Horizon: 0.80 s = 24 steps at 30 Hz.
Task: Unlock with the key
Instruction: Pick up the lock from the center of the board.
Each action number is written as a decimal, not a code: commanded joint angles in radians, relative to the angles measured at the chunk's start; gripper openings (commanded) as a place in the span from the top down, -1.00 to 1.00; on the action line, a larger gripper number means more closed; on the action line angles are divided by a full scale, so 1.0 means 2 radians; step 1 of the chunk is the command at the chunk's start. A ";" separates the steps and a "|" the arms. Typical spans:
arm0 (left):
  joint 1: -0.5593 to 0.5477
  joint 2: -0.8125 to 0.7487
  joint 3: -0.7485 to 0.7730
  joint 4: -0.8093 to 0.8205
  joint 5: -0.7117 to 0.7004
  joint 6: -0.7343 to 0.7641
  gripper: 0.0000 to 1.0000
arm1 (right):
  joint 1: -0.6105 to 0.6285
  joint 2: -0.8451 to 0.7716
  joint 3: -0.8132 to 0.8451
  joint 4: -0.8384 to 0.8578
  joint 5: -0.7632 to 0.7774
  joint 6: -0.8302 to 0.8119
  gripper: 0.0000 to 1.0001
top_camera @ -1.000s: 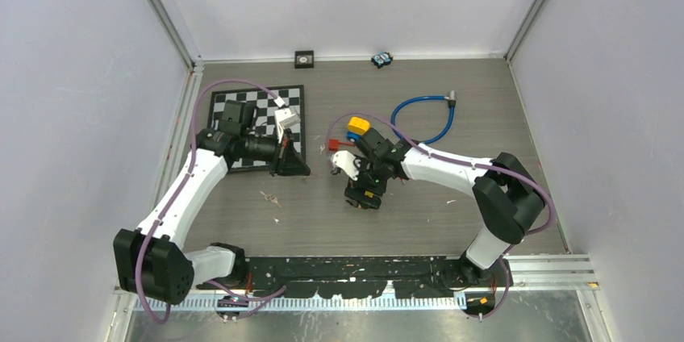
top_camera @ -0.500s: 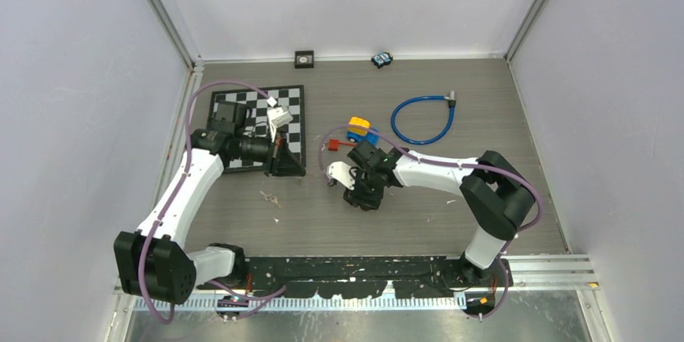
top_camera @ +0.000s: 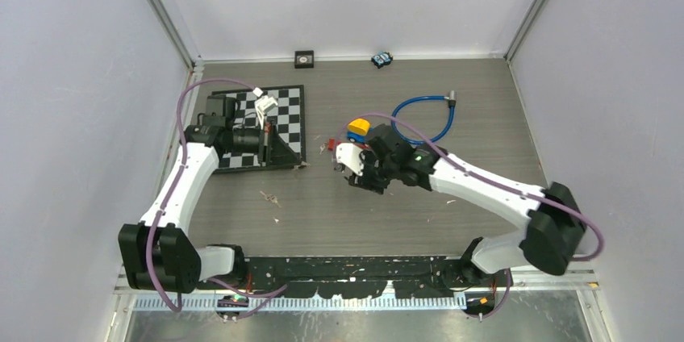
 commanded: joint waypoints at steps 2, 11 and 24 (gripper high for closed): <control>0.003 0.016 0.019 0.069 0.037 -0.059 1.00 | 0.002 -0.066 0.066 -0.034 0.030 -0.028 0.99; 0.003 0.055 0.037 0.078 0.026 -0.054 1.00 | -0.002 -0.073 0.152 -0.110 0.071 0.025 0.99; 0.002 0.140 0.105 -0.053 0.009 0.055 1.00 | -0.108 -0.075 0.173 -0.158 0.150 -0.027 0.99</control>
